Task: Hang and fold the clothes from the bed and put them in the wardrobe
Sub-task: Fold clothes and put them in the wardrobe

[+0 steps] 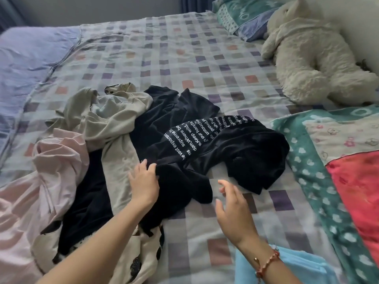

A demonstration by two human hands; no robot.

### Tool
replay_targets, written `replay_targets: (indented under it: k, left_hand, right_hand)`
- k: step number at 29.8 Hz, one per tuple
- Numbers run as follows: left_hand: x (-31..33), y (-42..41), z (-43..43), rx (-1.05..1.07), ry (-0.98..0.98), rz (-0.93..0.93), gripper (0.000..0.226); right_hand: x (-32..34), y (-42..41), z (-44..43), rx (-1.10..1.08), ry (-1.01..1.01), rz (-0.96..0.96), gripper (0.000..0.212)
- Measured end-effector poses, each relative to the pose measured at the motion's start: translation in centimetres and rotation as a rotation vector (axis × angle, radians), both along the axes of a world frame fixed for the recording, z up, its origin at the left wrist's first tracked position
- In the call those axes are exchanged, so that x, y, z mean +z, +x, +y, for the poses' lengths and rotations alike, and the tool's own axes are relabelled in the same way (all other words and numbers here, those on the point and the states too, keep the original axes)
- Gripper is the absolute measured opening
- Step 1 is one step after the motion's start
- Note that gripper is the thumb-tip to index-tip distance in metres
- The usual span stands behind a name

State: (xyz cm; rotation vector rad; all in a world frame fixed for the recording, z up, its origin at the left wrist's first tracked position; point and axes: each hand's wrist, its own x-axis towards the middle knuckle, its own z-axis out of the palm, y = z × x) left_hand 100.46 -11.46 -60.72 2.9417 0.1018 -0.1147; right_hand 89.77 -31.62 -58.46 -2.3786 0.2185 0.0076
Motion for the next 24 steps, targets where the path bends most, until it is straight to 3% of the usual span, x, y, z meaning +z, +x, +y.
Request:
replay_targets:
  k: [2, 5, 7, 12, 15, 18, 21, 24]
  left_hand:
    - [0.0, 0.3, 0.6, -0.070, -0.123, -0.124, 0.022]
    - [1.0, 0.1, 1.7, -0.106, -0.422, -0.260, 0.016]
    - [2.7, -0.3, 1.4, -0.161, -0.562, -0.323, 0.015]
    - [6.0, -1.7, 1.8, -0.347, -0.704, -0.300, 0.023]
    - [8.7, -2.8, 4.3, -0.603, -0.519, -0.192, 0.049]
    - [10.3, -4.6, 8.8, -0.872, -0.099, -0.155, 0.065]
    - [11.4, -7.2, 15.4, -0.832, 0.192, 0.070, 0.081]
    - [10.7, -8.8, 24.2, -0.652, 0.415, 0.083, 0.079]
  right_hand:
    - [0.0, 1.8, 1.2, 0.042, -0.076, -0.020, 0.068]
    - [-0.9, 4.6, 3.1, 0.031, -0.096, 0.169, 0.085]
    - [-1.0, 6.1, 3.4, -0.066, 0.058, 0.262, 0.073]
    - [1.1, 5.2, 5.5, -0.050, 0.384, 0.226, 0.029]
    - [4.2, 1.2, 7.3, 0.116, 0.486, 0.299, 0.026]
    - [6.9, -3.1, 9.1, 0.372, 0.509, 0.499, 0.032]
    - [10.1, -6.7, 10.1, 0.674, 0.688, 0.643, 0.024]
    - [11.7, -9.4, 10.5, 0.780, 0.958, 0.852, 0.026]
